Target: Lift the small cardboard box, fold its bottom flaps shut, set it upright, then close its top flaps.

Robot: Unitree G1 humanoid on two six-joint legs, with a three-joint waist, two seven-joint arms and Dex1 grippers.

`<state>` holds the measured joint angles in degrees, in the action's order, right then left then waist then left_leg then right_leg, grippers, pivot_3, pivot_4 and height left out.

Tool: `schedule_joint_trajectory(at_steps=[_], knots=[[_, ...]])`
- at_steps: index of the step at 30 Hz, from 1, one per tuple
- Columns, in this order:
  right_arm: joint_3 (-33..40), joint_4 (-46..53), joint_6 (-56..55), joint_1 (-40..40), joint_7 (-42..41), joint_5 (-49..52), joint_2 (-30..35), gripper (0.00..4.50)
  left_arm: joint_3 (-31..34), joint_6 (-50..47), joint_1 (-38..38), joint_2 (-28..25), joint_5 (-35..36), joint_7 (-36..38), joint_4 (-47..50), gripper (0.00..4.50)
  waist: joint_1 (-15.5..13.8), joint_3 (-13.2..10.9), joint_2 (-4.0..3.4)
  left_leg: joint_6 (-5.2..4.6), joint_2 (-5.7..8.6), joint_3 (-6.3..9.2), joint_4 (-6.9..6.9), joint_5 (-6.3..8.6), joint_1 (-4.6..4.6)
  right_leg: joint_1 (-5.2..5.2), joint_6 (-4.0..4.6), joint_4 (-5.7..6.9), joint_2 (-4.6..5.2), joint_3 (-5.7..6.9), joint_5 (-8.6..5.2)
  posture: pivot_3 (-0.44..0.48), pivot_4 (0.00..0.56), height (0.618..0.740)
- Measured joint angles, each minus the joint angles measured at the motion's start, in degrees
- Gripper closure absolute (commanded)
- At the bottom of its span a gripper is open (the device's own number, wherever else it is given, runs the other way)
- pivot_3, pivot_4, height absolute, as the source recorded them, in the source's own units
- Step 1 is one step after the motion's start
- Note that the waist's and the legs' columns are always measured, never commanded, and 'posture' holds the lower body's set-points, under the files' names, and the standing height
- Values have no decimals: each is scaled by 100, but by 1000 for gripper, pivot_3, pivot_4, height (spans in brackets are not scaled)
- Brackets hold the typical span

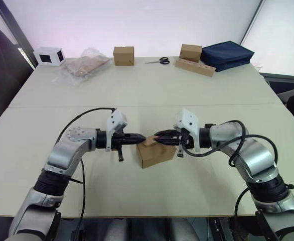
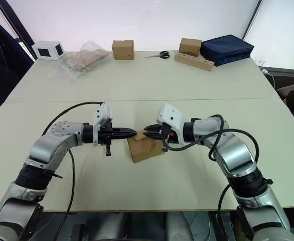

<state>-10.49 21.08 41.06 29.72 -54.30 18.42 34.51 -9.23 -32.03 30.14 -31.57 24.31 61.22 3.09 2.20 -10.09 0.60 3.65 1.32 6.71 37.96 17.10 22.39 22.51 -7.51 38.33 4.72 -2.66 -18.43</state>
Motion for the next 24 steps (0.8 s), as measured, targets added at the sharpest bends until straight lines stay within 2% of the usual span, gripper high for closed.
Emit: schedule_joint_trajectory(at_steps=[9,24], knots=[[2,-159,-62,-84,208,35,-6,4431,101,-363,111,1,206,-42,420,4500,8,0,0,0,0,0,0,0,1,1,0,0,0,0,0,0,150,740],[-227,-224,-431,-384,328,-198,45,4431,-184,6,-216,-29,-125,-32,447,4500,9,0,0,0,0,-1,-2,0,1,0,0,0,-1,0,0,0,150,740]])
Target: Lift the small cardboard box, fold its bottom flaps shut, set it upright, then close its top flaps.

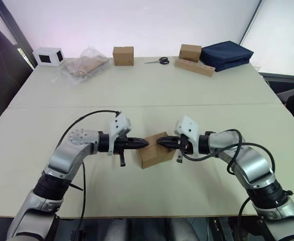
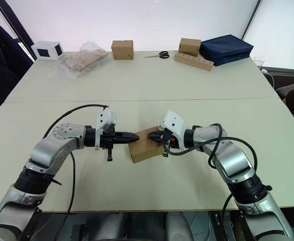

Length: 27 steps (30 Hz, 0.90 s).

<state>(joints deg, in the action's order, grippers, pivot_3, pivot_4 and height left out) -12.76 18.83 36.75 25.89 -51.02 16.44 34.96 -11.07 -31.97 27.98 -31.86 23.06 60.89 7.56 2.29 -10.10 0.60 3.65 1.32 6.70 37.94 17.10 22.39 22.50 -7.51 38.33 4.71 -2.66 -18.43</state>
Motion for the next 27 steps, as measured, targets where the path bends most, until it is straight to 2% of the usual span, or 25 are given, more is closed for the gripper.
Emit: schedule_joint_trajectory(at_steps=[9,13,17,21,24,27], knots=[[-16,2,-80,-14,42,-61,4,4431,5,-11,-19,-12,3,-23,59,4500,0,0,0,0,0,0,0,0,0,0,0,0,0,0,0,0,150,740],[150,9,-136,-119,110,71,-48,4431,136,-140,-81,64,109,-255,121,4500,-4,0,0,0,0,1,0,0,0,0,0,0,0,0,0,0,150,740],[961,278,-164,-428,282,622,-211,4431,657,-341,-524,-47,395,-530,632,4500,7,-1,0,-1,-3,9,-4,1,1,6,0,-1,1,-6,0,0,150,740],[1947,977,176,-867,576,1513,-281,4431,1501,-1065,-954,-205,1165,-985,1420,4500,-13,-1,0,-2,-6,16,-4,1,1,3,0,-1,0,-5,0,0,150,740],[2504,1466,515,-1669,661,2074,-137,4431,2180,-1653,-1572,-554,1769,-1242,2147,4500,-20,-1,0,-4,-6,13,-5,3,0,-1,0,-3,2,-6,0,0,150,740],[2819,1724,704,-2759,638,2287,118,4431,2544,-1935,-2745,-1004,2038,-1268,2893,4500,-28,-1,-2,-11,-6,5,-8,7,-4,-7,0,-14,3,-11,0,0,150,740]])
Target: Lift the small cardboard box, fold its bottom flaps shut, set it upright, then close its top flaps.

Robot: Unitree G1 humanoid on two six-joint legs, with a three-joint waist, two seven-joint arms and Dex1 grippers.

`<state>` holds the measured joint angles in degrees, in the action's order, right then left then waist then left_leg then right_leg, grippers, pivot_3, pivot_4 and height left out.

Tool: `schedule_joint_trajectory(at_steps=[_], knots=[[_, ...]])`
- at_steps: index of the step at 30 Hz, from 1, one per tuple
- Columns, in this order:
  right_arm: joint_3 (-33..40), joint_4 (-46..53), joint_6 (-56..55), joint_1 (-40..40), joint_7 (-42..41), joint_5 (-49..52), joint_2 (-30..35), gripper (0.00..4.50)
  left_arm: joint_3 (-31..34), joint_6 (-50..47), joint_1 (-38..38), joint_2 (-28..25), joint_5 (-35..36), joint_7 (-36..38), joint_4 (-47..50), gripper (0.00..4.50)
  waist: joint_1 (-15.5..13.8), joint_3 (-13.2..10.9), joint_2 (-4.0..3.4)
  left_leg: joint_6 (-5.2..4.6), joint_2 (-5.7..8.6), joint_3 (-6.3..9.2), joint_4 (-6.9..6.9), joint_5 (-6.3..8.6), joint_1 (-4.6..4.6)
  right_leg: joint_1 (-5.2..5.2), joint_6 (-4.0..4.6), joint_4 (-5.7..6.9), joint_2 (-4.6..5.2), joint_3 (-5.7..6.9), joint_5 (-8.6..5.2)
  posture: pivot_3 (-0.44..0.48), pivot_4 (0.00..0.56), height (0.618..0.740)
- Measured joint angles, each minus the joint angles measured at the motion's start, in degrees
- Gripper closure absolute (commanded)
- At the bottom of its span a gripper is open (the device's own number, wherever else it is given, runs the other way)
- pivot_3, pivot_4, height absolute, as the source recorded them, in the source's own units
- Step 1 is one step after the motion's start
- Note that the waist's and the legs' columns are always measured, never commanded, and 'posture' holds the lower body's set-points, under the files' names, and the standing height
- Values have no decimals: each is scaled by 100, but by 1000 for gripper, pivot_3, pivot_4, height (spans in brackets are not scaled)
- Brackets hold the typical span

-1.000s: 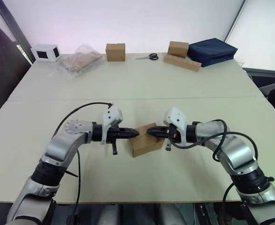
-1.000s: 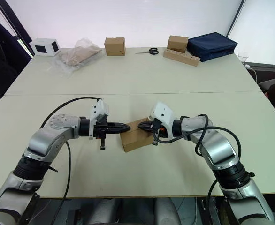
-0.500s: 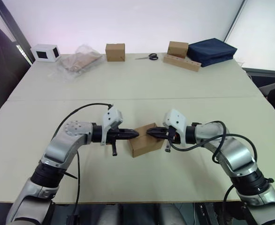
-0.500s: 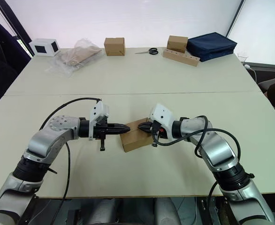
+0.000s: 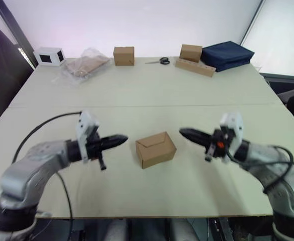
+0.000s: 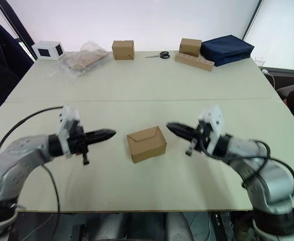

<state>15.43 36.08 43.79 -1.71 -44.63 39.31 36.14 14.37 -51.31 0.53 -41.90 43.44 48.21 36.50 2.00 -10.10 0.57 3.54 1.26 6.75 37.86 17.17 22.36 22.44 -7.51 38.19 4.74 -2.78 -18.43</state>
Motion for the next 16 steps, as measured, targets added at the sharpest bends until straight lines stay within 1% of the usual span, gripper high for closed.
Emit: schedule_joint_trajectory(at_steps=[1,4,6,9,13,16], knots=[[71,14,36,-287,-21,26,78,4431,10,-22,-332,-95,9,13,129,4500,-4,-1,-2,0,0,-5,0,0,-6,-7,0,0,0,-2,0,0,150,740],[140,24,-23,-708,-58,32,138,4431,95,-43,-772,-34,169,-107,306,4500,-51,-1,-3,1,-1,-15,1,0,-28,-30,4,0,-4,1,2,0,150,740],[129,22,-91,-832,-88,24,165,4431,107,35,-961,-25,163,-171,313,4500,-88,1,-6,1,-2,-19,1,0,-33,-34,4,-1,-5,1,2,0,150,740],[21,-54,-286,-1015,-208,-111,337,4431,105,335,-1570,51,-10,-216,279,4500,-106,0,-5,-1,-2,-20,-9,2,-29,-32,5,-16,-4,0,1,0,150,740],[-143,-188,-472,-1121,-402,-283,546,4431,102,689,-1967,179,-176,-227,179,4500,-136,0,-5,0,-2,-20,-8,1,-25,-30,5,-17,-3,2,2,0,150,740],[-181,-271,-557,-1109,-477,-337,595,4431,93,827,-2051,262,-206,-249,145,4500,-139,0,-5,0,-2,-18,-7,1,-27,-34,5,-17,-3,5,1,0,150,740]])
